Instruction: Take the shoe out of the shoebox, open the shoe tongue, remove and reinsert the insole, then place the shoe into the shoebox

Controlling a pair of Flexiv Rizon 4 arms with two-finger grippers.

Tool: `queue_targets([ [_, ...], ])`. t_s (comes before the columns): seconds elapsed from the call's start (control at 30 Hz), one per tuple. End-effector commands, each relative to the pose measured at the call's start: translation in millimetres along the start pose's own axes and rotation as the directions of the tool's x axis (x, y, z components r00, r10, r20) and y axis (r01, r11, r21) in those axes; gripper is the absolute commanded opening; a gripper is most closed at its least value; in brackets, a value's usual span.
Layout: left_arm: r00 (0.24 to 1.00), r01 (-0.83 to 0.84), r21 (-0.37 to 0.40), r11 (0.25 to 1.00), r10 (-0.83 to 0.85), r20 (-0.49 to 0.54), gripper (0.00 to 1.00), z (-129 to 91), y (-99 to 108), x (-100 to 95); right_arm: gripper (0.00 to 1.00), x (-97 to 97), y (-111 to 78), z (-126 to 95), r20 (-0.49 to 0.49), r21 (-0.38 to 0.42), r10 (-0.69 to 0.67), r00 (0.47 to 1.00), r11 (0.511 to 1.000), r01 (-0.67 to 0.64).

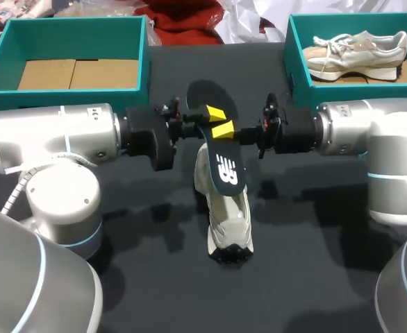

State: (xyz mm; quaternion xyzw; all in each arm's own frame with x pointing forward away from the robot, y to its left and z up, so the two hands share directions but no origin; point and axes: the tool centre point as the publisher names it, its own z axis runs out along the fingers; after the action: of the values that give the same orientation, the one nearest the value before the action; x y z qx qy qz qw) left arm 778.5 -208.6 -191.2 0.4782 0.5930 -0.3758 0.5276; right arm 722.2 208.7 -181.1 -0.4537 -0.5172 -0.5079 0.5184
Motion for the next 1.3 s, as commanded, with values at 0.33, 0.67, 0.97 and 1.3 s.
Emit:
queue_targets([
  [0.33, 1.000, -0.006, -0.004, 1.000, 0.006, 0.000, 0.00, -9, -5, 1.1, 1.00, -4.0, -4.4, -12, 0.003, 0.001, 0.003, 1.000, 1.000, -0.003],
  [0.67, 1.000, 0.027, 0.001, 1.000, -0.027, -0.003, 0.00, -47, -10, 0.1, 1.00, -1.8, -11.4, -44, 0.033, 0.040, -0.069, 0.997, 0.997, 0.067],
  [0.97, 0.996, 0.083, 0.027, 0.996, -0.082, -0.027, 0.00, -78, -31, -3.1, 1.00, 1.2, -16.7, -47, 0.076, 0.135, -0.197, 0.978, 0.973, 0.185],
  [1.3, 0.985, 0.160, 0.149, 0.976, -0.147, -0.093, 0.00, -91, -44, -6.2, 1.00, 1.5, -34.7, -73, 0.083, 0.421, -0.497, 0.864, 0.803, 0.421],
])
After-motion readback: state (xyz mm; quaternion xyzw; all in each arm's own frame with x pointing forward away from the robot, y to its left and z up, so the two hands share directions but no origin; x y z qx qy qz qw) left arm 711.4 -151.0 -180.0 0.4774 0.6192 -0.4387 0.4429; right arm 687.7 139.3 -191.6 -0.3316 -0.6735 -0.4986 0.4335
